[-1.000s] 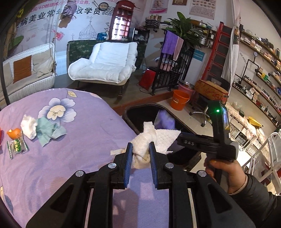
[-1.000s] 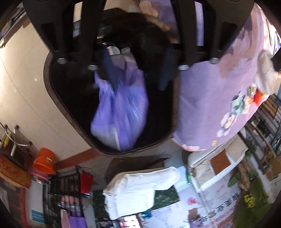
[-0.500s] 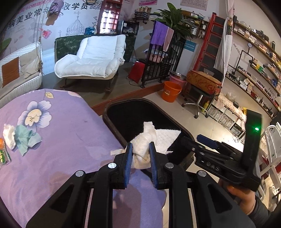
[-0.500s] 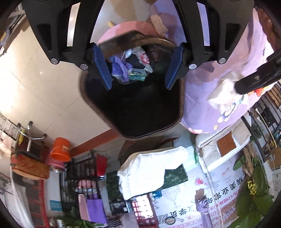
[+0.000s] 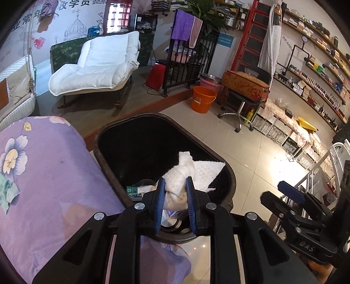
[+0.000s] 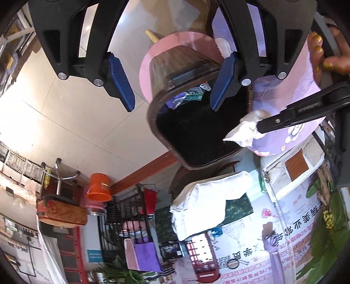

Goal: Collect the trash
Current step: 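Open the right tool to drop the purple bag while the left tool releases the tissue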

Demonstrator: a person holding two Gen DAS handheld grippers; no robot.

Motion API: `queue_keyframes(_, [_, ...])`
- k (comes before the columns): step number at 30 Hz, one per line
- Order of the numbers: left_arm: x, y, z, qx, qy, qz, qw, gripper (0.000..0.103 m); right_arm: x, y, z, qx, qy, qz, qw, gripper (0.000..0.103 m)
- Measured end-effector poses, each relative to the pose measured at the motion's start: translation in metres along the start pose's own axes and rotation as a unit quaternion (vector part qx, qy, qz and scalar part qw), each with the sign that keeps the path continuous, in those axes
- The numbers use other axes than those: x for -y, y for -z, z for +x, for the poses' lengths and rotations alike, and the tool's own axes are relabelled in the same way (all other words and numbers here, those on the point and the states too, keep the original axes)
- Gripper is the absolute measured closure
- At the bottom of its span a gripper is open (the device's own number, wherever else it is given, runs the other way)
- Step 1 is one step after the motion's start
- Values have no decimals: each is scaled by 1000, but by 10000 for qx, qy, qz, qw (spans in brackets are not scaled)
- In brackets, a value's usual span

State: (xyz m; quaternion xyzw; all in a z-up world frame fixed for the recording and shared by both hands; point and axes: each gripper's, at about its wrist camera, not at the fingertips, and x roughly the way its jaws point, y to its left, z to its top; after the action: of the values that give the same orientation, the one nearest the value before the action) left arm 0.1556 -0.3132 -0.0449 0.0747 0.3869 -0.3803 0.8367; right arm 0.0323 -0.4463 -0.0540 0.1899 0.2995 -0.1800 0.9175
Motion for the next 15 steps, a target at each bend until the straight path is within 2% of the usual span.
queue_keyframes(9, [9,-8,32,-342,-32,69,9994,83,12,-2,-7,76,102,149,9998,26])
queue_keyframes(12, [11,-10,39,-421,-87,110,9990,71,14,-1,-8,86,108,209,9997,24])
queue_keyframes(13, [11,-11,40,-450,-81,106,9989,61,16,0,-8,86,110,220,9997,23])
queue_keyframes(14, [11,-11,41,-456,-89,101,9989,44,17,0,-8,81,125,229,9996,22])
queue_keyframes(15, [11,-11,41,-419,-107,96,9990,37,18,0,-8,80,137,240,9996,22])
